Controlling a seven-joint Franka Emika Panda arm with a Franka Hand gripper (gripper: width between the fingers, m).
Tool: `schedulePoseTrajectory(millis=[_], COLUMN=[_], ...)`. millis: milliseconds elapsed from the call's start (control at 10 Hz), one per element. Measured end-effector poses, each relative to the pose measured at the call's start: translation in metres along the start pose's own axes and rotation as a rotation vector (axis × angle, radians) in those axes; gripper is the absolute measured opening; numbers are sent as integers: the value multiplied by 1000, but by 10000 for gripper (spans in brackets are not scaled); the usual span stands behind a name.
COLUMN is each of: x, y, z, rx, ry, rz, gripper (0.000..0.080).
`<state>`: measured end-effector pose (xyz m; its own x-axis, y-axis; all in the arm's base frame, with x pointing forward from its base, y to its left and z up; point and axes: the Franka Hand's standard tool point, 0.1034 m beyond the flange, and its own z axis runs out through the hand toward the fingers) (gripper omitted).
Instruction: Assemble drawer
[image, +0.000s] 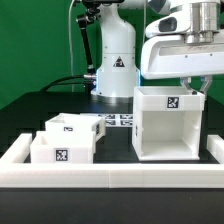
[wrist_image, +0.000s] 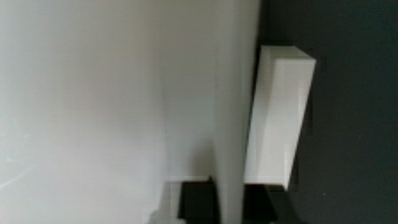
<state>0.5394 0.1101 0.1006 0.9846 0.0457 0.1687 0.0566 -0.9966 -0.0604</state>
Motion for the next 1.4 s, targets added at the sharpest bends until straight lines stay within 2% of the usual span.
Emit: schedulePoseTrajectory(millis=[300,500,900,1200,1400], x=[23,43,45,49,58], y=[4,14,15,12,11], z=[4,6,5,4,6], rx=[1,-3,5,27,37], ry=[37,70,73,91,115], rz=[11,-10,41,224,368], gripper=[38,38,38,38,44])
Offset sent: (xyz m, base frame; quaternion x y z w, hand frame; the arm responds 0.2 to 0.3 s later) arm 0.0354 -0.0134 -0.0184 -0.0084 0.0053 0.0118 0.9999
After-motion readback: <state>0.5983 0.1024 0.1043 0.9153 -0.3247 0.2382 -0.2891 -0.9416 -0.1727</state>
